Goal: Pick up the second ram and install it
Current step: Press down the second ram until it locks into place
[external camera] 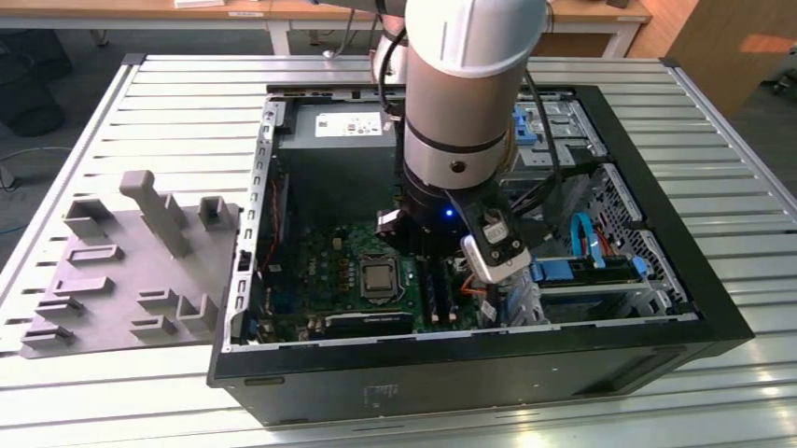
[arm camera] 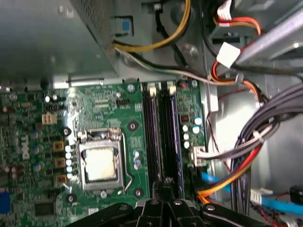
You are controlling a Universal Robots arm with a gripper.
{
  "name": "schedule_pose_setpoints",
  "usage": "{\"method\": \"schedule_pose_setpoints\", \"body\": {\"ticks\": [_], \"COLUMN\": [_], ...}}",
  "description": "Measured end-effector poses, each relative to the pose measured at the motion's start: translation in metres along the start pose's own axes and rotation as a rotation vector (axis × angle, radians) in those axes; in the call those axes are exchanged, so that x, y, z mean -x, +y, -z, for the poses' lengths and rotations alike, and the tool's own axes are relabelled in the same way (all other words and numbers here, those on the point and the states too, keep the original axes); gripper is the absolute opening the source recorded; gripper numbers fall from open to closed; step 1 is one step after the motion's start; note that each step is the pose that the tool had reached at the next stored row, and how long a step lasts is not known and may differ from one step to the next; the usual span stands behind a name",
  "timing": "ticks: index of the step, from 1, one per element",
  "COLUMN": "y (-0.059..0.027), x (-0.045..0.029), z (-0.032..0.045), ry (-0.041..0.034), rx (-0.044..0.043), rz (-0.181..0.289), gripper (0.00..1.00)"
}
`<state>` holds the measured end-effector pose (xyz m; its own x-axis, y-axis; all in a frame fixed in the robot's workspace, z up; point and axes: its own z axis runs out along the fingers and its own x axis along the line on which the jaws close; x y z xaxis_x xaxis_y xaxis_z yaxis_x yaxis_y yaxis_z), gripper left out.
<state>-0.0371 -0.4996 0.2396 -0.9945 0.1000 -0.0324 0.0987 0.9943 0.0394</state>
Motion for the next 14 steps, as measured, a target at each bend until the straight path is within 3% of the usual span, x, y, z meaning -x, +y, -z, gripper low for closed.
{"method": "schedule_pose_setpoints", "body": {"ticks": [4,9,14], "y": [0.0072,0.0078,0.0078], "x": [-0.0012,-0.0009,-0.0009], "z": [-0.0003,0.0107,0.0109], "ry": [-0.0002,-0.0001,-0.0001], "rx": [0.0005,0.0004,0.0005], "rz": [0.000,0.000,0.000], "gripper": [0.11,0.11,0.11]}}
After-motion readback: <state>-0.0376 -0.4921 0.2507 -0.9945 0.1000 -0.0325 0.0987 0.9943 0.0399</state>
